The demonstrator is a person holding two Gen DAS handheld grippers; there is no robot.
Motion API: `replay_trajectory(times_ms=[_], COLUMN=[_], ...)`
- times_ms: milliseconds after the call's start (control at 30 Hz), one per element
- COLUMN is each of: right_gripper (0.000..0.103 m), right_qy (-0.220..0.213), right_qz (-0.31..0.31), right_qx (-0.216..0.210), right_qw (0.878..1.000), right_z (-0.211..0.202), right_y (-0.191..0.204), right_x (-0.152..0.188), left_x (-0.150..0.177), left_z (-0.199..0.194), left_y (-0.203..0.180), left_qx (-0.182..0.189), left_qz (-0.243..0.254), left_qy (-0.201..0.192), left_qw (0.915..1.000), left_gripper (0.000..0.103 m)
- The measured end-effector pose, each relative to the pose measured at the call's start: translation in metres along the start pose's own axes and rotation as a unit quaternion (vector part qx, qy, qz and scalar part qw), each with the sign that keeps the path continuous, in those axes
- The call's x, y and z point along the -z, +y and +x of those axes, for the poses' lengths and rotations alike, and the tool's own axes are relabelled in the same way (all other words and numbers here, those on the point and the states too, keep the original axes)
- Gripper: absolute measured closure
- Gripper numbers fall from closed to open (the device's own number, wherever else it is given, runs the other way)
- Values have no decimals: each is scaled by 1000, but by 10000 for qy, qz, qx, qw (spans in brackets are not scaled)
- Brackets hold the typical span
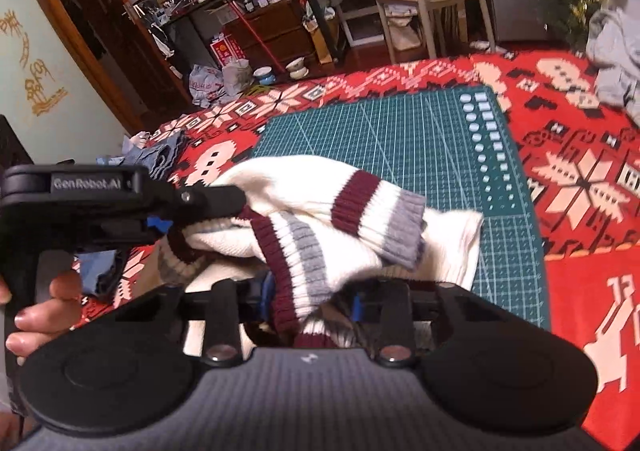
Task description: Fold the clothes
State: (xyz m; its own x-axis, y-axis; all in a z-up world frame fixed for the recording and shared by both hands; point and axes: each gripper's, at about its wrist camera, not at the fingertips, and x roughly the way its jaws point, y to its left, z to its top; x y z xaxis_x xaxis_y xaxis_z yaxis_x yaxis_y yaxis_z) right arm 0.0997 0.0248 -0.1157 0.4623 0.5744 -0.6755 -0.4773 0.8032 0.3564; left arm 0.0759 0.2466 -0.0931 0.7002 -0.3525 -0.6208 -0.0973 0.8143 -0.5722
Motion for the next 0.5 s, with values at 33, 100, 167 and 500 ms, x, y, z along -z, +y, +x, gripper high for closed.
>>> replay_trajectory(times_ms=[33,100,167,500], right_gripper=[69,72,74,77], right_qy=[-33,-89,-160,-619], right_qz=[-45,-115,-139,-176], right_qx=[52,124,178,532], right_qw=[10000,9998,9996,9965], right_z=[-1,-4,-9,-35], right_y=[2,4,4,1], right_x=[0,0,-1,-7], left_x=[0,2,3,6], left_z=[-1,-3,-6,-31], left_y=[-4,-8,-9,1], left_qx=[-81,-201,-246,-261], left_qz=[83,151,105,-242], left_qy=[-45,-128,-191,-491], left_qw=[9999,9996,9995,9982], left_gripper=[84,85,86,91])
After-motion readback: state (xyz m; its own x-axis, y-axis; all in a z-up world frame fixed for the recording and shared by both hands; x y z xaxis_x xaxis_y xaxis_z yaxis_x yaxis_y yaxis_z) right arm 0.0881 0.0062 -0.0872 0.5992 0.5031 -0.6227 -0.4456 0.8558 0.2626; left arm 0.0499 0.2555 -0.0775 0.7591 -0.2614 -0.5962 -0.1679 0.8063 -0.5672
